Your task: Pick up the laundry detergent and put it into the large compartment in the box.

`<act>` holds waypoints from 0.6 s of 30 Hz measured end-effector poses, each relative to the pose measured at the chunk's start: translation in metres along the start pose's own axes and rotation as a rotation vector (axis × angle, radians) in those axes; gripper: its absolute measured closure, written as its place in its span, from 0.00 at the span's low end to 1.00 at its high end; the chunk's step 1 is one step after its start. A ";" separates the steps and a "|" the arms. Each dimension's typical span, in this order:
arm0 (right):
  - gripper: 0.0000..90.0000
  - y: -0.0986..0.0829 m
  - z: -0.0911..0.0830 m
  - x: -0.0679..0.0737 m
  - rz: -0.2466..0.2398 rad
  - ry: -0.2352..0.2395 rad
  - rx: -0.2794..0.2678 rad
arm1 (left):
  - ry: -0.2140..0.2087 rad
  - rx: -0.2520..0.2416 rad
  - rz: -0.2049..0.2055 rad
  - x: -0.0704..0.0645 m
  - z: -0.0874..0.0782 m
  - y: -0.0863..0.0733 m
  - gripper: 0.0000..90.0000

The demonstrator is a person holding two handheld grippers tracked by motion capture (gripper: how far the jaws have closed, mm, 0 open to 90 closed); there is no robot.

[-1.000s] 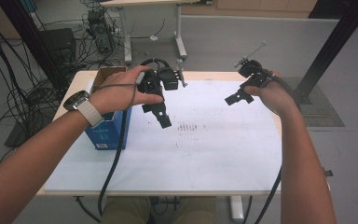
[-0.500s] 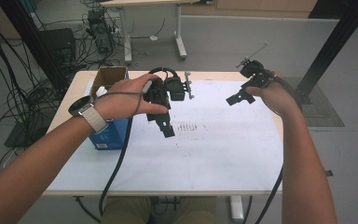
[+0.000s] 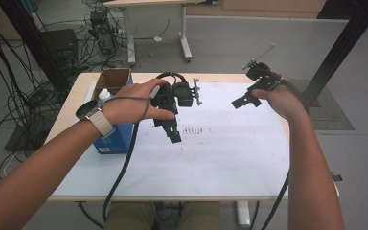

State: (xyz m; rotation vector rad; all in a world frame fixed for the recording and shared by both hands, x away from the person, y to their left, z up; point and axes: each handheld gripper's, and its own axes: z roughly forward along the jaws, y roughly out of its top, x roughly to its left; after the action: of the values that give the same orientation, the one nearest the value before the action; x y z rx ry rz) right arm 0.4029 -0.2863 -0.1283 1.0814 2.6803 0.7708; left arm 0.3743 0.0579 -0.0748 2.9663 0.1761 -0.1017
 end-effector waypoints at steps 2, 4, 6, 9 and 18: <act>0.09 0.001 0.000 0.000 -0.001 0.001 0.001 | -0.002 -0.001 0.002 0.000 0.001 0.000 0.07; 0.09 0.001 0.000 0.000 -0.001 0.000 0.002 | -0.004 0.001 0.004 0.001 0.002 0.000 0.07; 0.09 0.001 0.000 0.000 0.001 0.000 0.000 | -0.002 0.001 0.004 0.000 0.003 0.000 0.07; 0.09 0.000 0.000 0.000 0.002 -0.002 0.001 | 0.001 -0.001 0.001 -0.001 0.003 -0.001 0.07; 0.09 -0.003 0.002 0.000 0.011 -0.004 0.001 | 0.007 -0.002 -0.007 -0.001 0.004 -0.005 0.07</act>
State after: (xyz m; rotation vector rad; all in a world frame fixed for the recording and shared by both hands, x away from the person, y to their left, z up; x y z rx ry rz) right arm 0.4016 -0.2868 -0.1317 1.0976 2.6734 0.7687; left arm 0.3721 0.0624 -0.0792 2.9642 0.1873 -0.0927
